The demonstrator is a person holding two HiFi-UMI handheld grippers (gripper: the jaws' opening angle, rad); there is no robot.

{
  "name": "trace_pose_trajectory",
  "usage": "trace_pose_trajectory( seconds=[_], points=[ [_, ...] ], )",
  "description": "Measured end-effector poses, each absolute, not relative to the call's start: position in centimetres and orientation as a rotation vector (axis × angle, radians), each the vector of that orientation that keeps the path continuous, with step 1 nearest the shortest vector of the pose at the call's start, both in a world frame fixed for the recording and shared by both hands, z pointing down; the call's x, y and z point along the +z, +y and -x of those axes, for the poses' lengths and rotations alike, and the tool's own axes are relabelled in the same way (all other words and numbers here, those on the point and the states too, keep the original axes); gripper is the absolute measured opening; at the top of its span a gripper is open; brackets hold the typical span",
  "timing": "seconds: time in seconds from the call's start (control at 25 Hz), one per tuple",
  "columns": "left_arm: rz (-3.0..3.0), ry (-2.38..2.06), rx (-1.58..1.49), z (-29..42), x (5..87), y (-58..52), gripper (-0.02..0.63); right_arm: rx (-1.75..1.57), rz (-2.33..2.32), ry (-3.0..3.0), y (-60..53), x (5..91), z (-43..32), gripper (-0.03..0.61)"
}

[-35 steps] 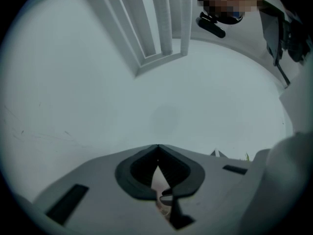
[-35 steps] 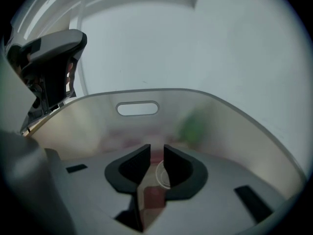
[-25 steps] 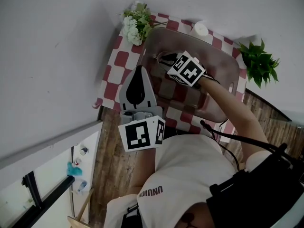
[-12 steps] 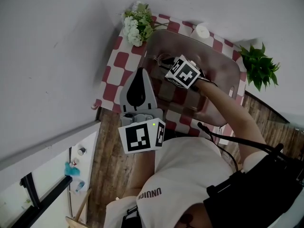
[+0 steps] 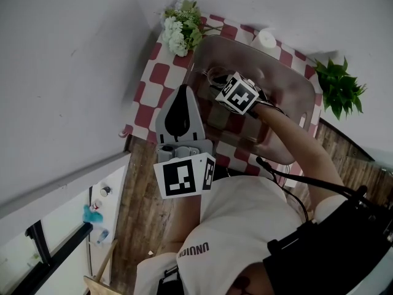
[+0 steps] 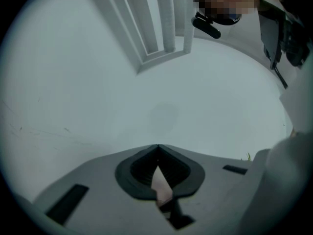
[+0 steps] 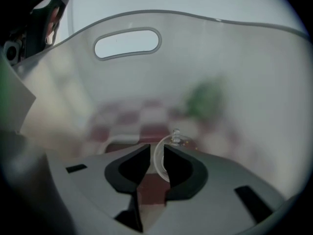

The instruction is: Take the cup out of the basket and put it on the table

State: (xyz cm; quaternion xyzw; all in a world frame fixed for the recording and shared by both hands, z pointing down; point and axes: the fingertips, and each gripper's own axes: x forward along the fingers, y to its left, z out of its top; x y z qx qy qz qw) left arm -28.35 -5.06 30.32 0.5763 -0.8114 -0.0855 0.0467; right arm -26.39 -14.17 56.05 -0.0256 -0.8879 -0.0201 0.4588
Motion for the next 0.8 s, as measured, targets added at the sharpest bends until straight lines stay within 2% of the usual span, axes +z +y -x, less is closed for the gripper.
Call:
trace_pose_trajectory(
  seconds=[0.8],
  points=[
    [-1.751, -2.479, -0.255, 28.7, 30.3, -5.4, 0.012, -0.045, 0.067, -2.121, -14.0, 58.6, 25.9, 0.077]
  ],
)
